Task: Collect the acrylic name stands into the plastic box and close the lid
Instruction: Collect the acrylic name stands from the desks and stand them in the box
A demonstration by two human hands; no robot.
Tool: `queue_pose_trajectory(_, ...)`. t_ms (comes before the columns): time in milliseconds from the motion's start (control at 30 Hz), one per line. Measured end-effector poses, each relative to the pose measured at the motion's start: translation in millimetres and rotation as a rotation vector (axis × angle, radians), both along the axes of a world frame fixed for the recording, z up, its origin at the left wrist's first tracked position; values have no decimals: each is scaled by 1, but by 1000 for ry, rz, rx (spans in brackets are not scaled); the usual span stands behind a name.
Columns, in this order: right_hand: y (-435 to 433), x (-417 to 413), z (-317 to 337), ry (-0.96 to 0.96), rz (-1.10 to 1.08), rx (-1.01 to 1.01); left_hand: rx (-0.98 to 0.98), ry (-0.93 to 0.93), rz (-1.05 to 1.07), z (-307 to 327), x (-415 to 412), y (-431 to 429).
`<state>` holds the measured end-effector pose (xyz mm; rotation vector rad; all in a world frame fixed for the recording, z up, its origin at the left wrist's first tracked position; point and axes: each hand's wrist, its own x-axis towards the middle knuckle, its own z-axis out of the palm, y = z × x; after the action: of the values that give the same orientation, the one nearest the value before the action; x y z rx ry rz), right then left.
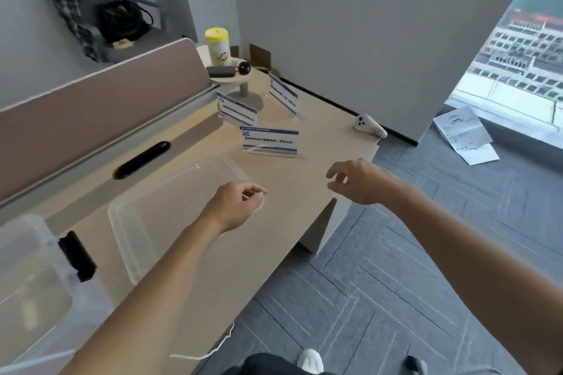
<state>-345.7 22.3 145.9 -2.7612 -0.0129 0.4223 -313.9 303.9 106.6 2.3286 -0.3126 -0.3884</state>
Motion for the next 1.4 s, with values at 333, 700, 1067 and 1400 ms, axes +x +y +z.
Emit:
queue_pose_trajectory(333, -74, 151, -18, 22, 94, -108, 69, 99, 34, -21, 118, -67)
queue_pose_trajectory(700, -114, 343, 4, 77, 207, -224, -36, 58, 109, -42, 271, -137)
queue_pose_trajectory(1067, -144, 535, -52, 104, 489, -68, -94, 156, 347, -69, 345, -220)
queue_pose_trajectory(1400, -122, 657, -106, 197, 490, 340, 71, 169, 650, -75, 403, -307)
